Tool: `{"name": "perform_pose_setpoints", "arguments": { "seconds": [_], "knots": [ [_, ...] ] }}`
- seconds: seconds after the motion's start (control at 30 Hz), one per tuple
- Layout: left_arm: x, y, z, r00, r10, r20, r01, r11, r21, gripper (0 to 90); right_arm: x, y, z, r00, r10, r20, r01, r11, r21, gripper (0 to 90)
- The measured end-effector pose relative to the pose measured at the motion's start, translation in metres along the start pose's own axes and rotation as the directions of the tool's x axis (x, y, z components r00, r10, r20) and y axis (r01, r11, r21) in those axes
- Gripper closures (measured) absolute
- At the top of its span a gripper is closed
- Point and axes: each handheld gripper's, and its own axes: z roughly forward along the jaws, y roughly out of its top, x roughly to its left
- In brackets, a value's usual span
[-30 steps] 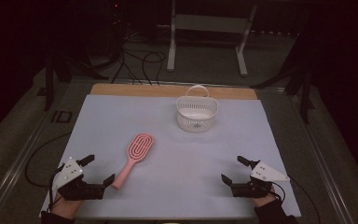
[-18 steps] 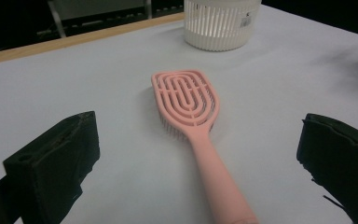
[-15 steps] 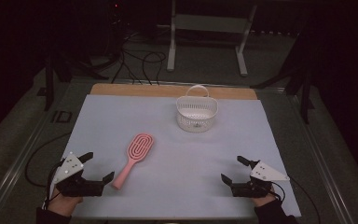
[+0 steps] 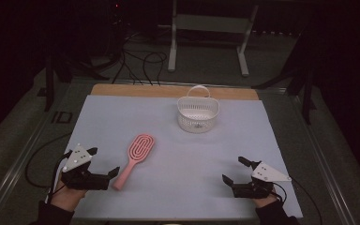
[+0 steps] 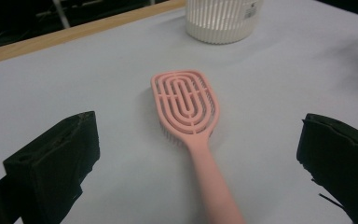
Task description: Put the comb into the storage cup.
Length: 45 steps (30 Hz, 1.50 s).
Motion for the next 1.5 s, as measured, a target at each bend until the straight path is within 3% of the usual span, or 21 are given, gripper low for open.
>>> {"name": "perform_pose_setpoints", "arguments": {
  "seconds": [0.43,0.77,1.1,1.13,1.47,1.5],
  "knots": [
    [-0.015,0.018,0.011,0.9998,0.018,-0.009,-0.017,0.9981,0.058,0.0,0.0,0.0,0.0,1.0,0.007,0.003,-0.007,1.0,0.002,8.9],
    [-0.018,0.025,0.022,0.9997,-0.002,-0.024,0.005,0.9929,0.119,0.0,-0.001,0.0,0.0,1.0,0.009,0.001,-0.009,1.0,0.002,8.9],
    [-0.017,0.026,0.036,0.9989,-0.016,-0.044,0.025,0.9786,0.204,0.0,-0.001,-0.001,0.001,0.9999,0.016,-0.005,-0.016,1.0,0.001,8.9],
    [-0.016,0.026,0.039,0.9987,-0.027,-0.044,0.037,0.9727,0.229,0.0,-0.001,0.0,0.0,0.9999,0.013,-0.003,-0.013,1.0,-0.002,8.9],
    [-0.015,0.029,0.049,0.999,-0.039,-0.023,0.044,0.9551,0.293,0.0,0.0,0.0,0.0,0.9998,0.017,-0.007,-0.017,1.0,-0.003,8.9],
    [-0.015,0.03,0.052,0.9991,-0.037,-0.019,0.041,0.9505,0.308,0.0,0.0,0.0,0.0,0.9998,0.017,-0.007,-0.017,1.0,-0.007,8.9]
  ]
}}
